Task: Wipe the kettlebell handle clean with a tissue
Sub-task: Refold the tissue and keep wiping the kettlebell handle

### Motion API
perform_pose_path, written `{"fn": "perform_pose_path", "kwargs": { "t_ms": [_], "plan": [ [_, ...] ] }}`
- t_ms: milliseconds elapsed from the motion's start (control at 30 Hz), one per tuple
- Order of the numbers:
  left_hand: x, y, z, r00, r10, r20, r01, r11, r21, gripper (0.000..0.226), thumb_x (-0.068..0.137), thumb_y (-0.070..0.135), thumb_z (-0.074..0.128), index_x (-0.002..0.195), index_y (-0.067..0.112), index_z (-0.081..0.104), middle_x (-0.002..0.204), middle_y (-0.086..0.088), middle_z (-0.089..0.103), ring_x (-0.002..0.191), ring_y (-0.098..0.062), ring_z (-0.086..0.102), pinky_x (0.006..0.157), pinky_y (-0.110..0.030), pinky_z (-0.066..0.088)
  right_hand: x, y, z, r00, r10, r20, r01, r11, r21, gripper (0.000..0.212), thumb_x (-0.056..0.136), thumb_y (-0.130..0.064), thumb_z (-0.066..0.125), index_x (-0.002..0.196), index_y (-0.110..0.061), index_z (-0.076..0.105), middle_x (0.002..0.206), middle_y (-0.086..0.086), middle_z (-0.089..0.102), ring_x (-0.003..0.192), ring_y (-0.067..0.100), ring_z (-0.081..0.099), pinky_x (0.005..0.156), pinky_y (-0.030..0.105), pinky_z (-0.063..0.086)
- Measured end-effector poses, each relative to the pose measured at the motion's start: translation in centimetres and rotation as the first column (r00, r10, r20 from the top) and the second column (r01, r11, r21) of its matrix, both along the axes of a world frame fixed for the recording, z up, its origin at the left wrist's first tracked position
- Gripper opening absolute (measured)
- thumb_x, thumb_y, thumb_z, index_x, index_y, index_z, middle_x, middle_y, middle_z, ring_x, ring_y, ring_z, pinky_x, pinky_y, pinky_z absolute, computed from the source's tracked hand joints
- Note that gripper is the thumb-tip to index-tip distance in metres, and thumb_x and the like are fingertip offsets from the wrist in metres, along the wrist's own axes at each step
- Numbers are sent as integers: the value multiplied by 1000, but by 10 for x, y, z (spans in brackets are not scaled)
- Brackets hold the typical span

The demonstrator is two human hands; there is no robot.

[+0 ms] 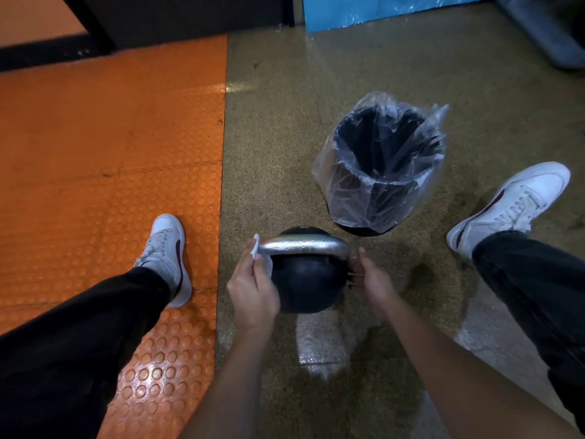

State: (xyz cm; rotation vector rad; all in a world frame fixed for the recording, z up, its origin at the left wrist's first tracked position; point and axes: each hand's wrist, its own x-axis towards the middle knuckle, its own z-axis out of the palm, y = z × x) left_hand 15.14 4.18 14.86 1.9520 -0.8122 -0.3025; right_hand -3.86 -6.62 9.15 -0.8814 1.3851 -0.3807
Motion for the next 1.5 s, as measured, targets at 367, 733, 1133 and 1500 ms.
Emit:
{"fn": "perform_pose_path", "kwargs": {
  "t_ms": [367,733,1133,1500],
  "plan": [
    [9,-2,0,997,-36,61,31,996,84,54,89,-2,51,134,24,64,132,2,66,122,-12,60,103,-13,40,-2,-1,-4,1000,-22,-4,22,1000,9,60,101,-59,38,123,-12,69,117,9,72,108,25,67,103,48,49],
    [22,-3,-2,976,-124,177,96,983,159,55,84,-10,54,130,17,67,126,-4,68,115,-18,63,98,-1,33,-4,2,-5,999,-33,-41,34,999,31,72,89,-76,42,112,-16,73,112,8,74,104,27,68,100,50,50],
    [23,-14,15,964,-186,189,154,973,172,51,86,-10,50,125,17,71,128,3,67,120,-13,62,105,-7,35,-3,3,-7,998,-15,-59,17,1000,26,59,98,-63,41,101,-14,74,102,8,76,100,29,70,100,52,50],
    [18,-14,15,950,-197,242,160,973,165,54,84,-14,48,127,10,68,131,-5,66,124,-20,61,111,-22,38,-3,2,-7,998,-29,-59,31,999,33,60,98,-64,41,96,-14,74,98,9,76,98,28,70,97,51,52]
  ]
}}
